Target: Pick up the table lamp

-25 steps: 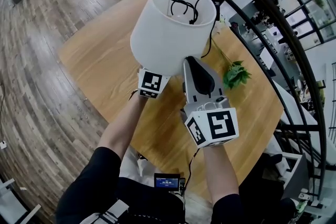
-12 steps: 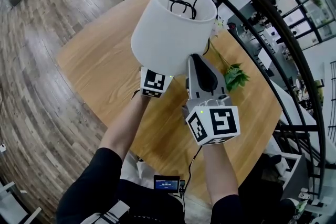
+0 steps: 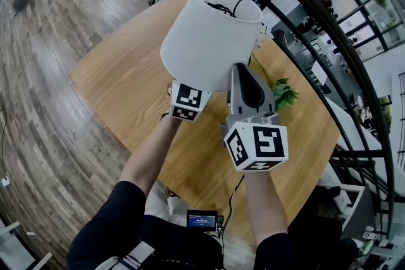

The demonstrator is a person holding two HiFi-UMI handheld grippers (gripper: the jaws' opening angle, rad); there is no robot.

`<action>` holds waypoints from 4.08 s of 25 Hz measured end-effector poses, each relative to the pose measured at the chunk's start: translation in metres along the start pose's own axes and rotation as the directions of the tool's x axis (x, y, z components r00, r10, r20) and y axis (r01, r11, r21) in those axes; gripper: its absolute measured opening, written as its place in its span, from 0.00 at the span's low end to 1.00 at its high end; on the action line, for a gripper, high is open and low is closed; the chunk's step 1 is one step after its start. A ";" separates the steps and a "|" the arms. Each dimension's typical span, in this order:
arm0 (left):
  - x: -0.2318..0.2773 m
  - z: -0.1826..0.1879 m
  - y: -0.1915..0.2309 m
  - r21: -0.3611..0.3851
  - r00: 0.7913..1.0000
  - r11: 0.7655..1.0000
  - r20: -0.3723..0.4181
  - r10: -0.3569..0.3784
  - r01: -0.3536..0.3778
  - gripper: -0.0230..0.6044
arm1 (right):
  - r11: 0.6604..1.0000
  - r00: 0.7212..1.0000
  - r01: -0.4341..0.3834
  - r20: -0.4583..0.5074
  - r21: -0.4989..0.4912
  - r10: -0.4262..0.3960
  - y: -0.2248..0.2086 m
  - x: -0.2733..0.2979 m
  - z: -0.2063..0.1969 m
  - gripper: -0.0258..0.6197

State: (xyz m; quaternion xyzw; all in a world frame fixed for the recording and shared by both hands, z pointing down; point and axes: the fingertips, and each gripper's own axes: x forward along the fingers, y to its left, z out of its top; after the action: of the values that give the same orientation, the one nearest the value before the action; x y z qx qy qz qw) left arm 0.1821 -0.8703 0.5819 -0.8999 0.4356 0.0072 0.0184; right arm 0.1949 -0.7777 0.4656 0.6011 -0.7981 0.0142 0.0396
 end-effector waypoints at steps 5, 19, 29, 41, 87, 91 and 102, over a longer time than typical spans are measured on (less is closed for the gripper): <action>-0.017 0.029 -0.013 0.000 0.997 0.999 -0.063 -0.052 0.052 0.09 | 1.000 1.000 -0.019 -0.008 0.002 0.019 0.005 -0.019 0.027 0.11; -0.110 0.114 -0.085 -0.038 0.962 0.993 -0.249 -0.115 0.109 0.09 | 0.989 0.992 -0.107 -0.051 0.099 0.113 0.024 -0.126 0.107 0.11; -0.181 0.156 -0.143 -0.044 0.965 0.996 -0.248 -0.090 0.082 0.09 | 0.984 0.988 -0.155 0.019 0.093 0.154 0.047 -0.219 0.142 0.11; -0.267 0.186 -0.179 -0.063 0.959 0.993 -0.257 -0.116 0.103 0.09 | 0.981 0.985 -0.171 0.043 0.093 0.167 0.100 -0.300 0.164 0.11; -0.626 0.151 -0.380 -0.156 0.916 0.971 -0.333 -0.223 0.180 0.09 | 0.993 0.996 -0.086 -0.027 0.085 0.088 0.281 -0.652 0.098 0.11; -0.625 0.152 -0.386 -0.154 0.917 0.972 -0.331 -0.221 0.178 0.09 | 0.993 0.995 -0.091 -0.032 0.079 0.094 0.277 -0.657 0.099 0.11; -0.624 0.146 -0.410 -0.146 0.913 0.967 -0.327 -0.244 0.207 0.09 | 0.994 0.995 -0.084 -0.055 0.072 0.088 0.263 -0.675 0.090 0.11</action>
State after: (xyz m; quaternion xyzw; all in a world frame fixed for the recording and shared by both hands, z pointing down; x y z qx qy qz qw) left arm 0.1169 -0.1218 0.4656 -0.9314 0.3242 -0.1278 -0.1056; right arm 0.1231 -0.0646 0.3281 0.5667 -0.8207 0.0608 0.0411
